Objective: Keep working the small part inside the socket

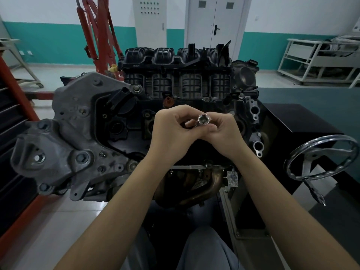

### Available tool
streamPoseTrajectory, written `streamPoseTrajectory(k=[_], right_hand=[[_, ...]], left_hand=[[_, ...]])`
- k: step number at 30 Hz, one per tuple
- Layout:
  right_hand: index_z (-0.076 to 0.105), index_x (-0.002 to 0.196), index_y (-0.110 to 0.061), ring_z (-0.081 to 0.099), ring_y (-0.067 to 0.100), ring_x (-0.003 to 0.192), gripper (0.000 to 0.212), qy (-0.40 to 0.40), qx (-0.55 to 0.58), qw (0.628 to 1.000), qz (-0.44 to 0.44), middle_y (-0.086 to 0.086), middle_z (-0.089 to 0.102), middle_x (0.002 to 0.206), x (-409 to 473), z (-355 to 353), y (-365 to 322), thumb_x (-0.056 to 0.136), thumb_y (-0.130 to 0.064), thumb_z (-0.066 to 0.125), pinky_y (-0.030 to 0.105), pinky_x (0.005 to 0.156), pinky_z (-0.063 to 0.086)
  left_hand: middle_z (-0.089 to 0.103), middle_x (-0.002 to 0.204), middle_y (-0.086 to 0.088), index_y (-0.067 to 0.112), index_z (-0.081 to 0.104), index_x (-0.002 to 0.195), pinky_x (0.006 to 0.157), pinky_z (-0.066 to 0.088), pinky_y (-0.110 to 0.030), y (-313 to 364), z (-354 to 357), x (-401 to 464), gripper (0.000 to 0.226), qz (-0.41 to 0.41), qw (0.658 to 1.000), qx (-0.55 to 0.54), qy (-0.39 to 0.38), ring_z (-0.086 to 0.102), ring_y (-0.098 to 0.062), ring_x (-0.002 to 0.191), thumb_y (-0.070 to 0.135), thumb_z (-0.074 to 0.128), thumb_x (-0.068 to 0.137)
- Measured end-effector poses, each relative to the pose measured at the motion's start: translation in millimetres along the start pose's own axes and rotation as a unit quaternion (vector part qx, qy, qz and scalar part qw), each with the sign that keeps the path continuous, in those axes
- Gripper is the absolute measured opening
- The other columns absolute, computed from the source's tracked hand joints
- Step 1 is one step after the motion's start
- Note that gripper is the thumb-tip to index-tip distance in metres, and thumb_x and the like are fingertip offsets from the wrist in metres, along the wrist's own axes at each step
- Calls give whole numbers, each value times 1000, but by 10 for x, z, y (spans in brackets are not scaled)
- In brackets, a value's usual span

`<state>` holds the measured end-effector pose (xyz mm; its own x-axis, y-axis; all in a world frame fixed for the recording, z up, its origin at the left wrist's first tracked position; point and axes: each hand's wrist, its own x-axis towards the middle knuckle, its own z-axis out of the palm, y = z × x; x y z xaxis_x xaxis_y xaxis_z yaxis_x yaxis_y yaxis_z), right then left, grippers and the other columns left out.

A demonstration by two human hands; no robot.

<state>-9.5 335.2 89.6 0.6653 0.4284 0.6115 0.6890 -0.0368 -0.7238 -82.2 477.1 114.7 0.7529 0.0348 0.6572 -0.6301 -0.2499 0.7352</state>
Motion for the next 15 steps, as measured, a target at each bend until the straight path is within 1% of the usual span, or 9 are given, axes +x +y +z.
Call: streamPoseTrajectory(k=[2, 4, 6, 8, 9, 11, 12, 13, 15], right_hand=[[70, 100, -6, 70, 14, 93, 19, -15, 16, 1000, -6, 3, 72, 95, -15, -4, -10, 82, 0, 68, 24, 80, 53], [69, 96, -11, 69, 7, 86, 18, -4, 22, 1000, -4, -3, 71, 88, -14, -3, -17, 80, -1, 69, 17, 76, 50], [69, 89, -9, 69, 8, 79, 15, 21, 29, 999, 2, 0, 71, 82, -6, 0, -15, 74, -6, 72, 20, 72, 52], [70, 88, -2, 70, 17, 80, 18, 26, 25, 999, 4, 10, 71, 83, 5, 2, -6, 71, -5, 75, 30, 75, 55], [69, 90, -2, 70, 19, 82, 19, 21, 22, 1000, 4, 11, 71, 85, 5, 2, -2, 72, -2, 76, 33, 77, 56], [69, 96, -5, 70, 18, 87, 22, 6, 19, 1000, 5, 9, 72, 90, 1, -5, -1, 76, 3, 74, 30, 79, 55], [68, 98, -7, 70, 17, 89, 23, -6, 15, 1000, 6, 7, 72, 92, -3, -10, -4, 79, 3, 72, 27, 80, 54], [68, 99, -9, 70, 15, 90, 22, -14, 9, 1000, 5, 4, 72, 93, -6, -10, -7, 80, 2, 71, 24, 80, 53], [70, 90, -16, 69, 9, 84, 14, -12, 4, 1000, 3, -6, 72, 86, -7, 4, -17, 78, -10, 71, 20, 74, 51]], left_hand=[[75, 88, -9, 5, 74, 91, 83, 58, -43, -6, -12, 8, 18, -2, 1000, -24, -14, 72, -19, 87, -1, 79, 75], [74, 94, -13, 2, 73, 97, 87, 57, -44, -1, -34, 12, 20, -3, 998, -42, -54, 72, -22, 92, -5, 74, 78], [74, 96, -12, 3, 72, 100, 89, 56, -43, 0, -47, 12, 23, -1, 997, -32, -76, 71, -21, 95, -4, 74, 78], [74, 93, -7, 5, 73, 96, 87, 57, -40, -1, -38, 4, 25, -2, 999, 3, -52, 71, -17, 91, 1, 81, 73], [75, 90, -5, 7, 74, 92, 84, 57, -40, -7, -28, 0, 23, -5, 999, 19, -34, 71, -16, 88, 5, 83, 71], [75, 84, -2, 9, 75, 86, 80, 58, -39, -15, -16, 1, 19, -9, 999, 36, -10, 71, -13, 83, 8, 84, 70], [75, 84, -2, 8, 75, 87, 80, 58, -38, -19, -12, 4, 17, -8, 999, 34, -11, 71, -13, 83, 8, 83, 72], [75, 86, -3, 7, 75, 89, 81, 58, -38, -23, -13, 8, 16, -8, 999, 23, -21, 72, -13, 84, 6, 81, 74], [75, 90, -7, 4, 75, 94, 85, 58, -39, -23, -22, 11, 17, -8, 998, -4, -57, 72, -15, 89, 0, 77, 77]])
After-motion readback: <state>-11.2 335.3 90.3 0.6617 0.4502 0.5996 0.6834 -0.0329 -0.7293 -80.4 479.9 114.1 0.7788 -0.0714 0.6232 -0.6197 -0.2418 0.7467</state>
